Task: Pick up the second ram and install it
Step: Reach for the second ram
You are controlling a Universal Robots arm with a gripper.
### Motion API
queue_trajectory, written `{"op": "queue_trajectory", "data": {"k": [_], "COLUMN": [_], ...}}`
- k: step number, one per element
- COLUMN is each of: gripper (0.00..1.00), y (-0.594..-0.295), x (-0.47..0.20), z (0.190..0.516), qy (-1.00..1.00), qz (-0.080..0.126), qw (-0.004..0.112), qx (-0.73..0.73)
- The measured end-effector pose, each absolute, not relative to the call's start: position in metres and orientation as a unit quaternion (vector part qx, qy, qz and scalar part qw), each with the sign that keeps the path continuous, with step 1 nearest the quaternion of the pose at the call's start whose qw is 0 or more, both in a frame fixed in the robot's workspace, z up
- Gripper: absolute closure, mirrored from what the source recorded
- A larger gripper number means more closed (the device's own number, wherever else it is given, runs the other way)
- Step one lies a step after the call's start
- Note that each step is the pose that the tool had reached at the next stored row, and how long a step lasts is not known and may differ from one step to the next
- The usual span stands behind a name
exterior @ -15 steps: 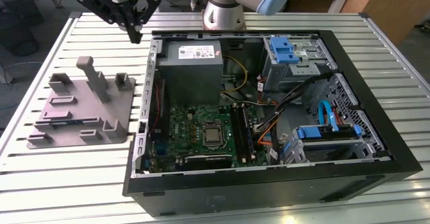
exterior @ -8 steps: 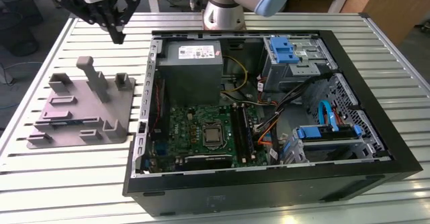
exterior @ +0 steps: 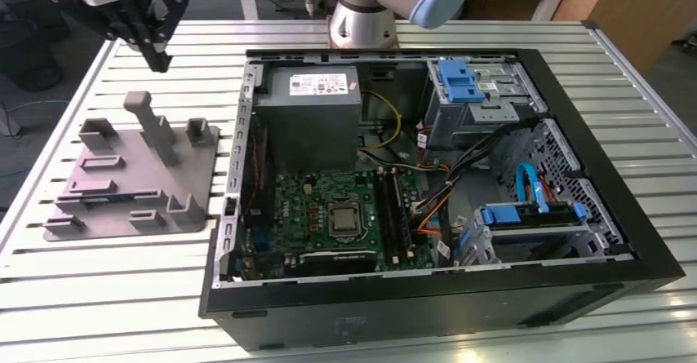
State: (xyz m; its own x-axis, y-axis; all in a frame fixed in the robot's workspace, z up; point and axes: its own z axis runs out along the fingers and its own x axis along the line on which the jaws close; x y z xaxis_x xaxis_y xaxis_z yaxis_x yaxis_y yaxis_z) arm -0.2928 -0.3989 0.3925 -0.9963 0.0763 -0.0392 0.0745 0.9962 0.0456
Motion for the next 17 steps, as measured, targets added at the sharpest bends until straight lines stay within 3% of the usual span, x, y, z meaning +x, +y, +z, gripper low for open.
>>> {"op": "queue_trajectory", "data": {"k": [17], "gripper": [0.9], "y": [-0.399], "x": [-0.366], "z": [0.39], "qy": [0.999], "qz": [0.022], "qw": [0.021], "qx": [0.038]}}
